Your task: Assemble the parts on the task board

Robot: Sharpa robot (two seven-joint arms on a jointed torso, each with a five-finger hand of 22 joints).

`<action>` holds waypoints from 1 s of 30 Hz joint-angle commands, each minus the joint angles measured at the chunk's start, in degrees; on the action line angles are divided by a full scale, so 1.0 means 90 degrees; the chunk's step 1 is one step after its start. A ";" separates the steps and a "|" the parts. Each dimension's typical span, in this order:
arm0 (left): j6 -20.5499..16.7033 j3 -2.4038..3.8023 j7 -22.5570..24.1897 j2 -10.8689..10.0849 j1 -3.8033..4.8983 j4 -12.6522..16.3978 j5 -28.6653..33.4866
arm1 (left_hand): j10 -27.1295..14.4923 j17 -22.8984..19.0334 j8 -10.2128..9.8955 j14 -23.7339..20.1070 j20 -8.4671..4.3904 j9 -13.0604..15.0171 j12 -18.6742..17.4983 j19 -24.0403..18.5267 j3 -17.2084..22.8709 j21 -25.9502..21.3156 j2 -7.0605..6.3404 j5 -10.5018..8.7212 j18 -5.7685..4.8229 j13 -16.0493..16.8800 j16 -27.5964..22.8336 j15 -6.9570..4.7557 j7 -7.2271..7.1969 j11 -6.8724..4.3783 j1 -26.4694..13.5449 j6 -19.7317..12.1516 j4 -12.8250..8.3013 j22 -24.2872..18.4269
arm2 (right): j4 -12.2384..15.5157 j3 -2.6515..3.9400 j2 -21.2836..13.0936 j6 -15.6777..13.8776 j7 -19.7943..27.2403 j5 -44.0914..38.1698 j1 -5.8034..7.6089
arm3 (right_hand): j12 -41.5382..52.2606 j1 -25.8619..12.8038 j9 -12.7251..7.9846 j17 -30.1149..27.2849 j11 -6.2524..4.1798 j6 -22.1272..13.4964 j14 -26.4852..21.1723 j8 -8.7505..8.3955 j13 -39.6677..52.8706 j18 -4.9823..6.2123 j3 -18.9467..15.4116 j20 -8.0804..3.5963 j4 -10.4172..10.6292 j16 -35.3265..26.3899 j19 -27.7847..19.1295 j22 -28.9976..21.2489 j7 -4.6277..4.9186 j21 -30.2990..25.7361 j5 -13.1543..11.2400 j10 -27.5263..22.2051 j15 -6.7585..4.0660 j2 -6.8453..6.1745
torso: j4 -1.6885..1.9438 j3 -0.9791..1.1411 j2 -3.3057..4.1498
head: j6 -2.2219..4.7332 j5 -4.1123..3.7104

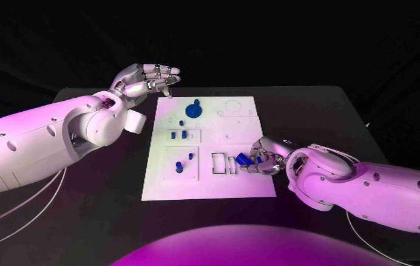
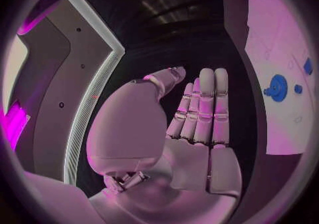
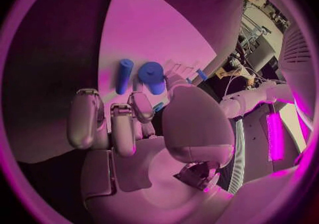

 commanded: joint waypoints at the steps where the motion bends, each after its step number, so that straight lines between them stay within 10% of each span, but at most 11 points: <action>1: 0.0041 0.0004 0.0031 0.0004 0.0003 0.0019 0.0037 | -0.0031 0.0002 0.0025 -0.0037 0.0012 -0.0009 0.0029 -0.0034 -0.0005 -0.0034 0.0040 0.0027 0.0038 0.0010 0.0009 0.0013 0.0109 0.0002 -0.0005 -0.0039 -0.0025 -0.0003 | -0.0015 -0.0012 0.0021 0.0029 -0.0131 -0.0115 -0.0028 | 0.0032 0.0132 0.0000 0.0491 -0.0038 0.0060 0.0435 0.0005 0.0023 -0.0112 -0.0032 -0.0015 -0.0003 0.0032 0.0019 0.0853 -0.0022 0.0022 0.0048 0.0027 -0.0046 0.0029 | -0.0005 -0.0001 -0.0003 | 0.0000 -0.0009; 20: 0.0040 0.0004 0.0033 0.0025 0.0003 0.0007 0.0037 | -0.0046 0.0003 0.0032 -0.0035 0.0013 -0.0010 0.0045 -0.0033 -0.0003 -0.0035 0.0044 0.0028 0.0039 0.0012 0.0013 0.0013 0.0110 0.0003 -0.0008 -0.0047 -0.0027 -0.0004 | 0.0510 0.0028 -0.0144 -0.1244 0.0178 0.0158 0.0071 | 0.0231 0.0490 0.0033 0.0643 -0.0150 0.0402 0.0468 -0.0020 0.0356 -0.0151 0.0112 -0.0093 0.0007 0.0070 0.0117 0.0963 -0.0145 0.0206 0.0686 0.0305 -0.0138 0.0351 | 0.0004 -0.0002 -0.0008 | 0.0000 -0.0042; 30: 0.0063 0.0003 0.0048 0.0077 0.0000 -0.0004 0.0037 | -0.0052 0.0004 0.0035 -0.0034 0.0013 -0.0010 0.0053 -0.0032 -0.0001 -0.0035 0.0047 0.0029 0.0039 0.0013 0.0015 0.0014 0.0111 0.0003 -0.0009 -0.0050 -0.0027 -0.0005 | 0.0501 0.0040 0.0172 -0.0792 0.0315 0.0526 0.0217 | 0.0362 0.0304 0.0053 0.0659 -0.0186 0.0526 0.0471 -0.0040 0.0537 -0.0157 0.0120 -0.0127 0.0019 0.0073 0.0133 0.0986 -0.0183 0.0228 0.0595 0.0453 -0.0171 0.0470 | 0.0004 -0.0002 -0.0001 | 0.0000 -0.0038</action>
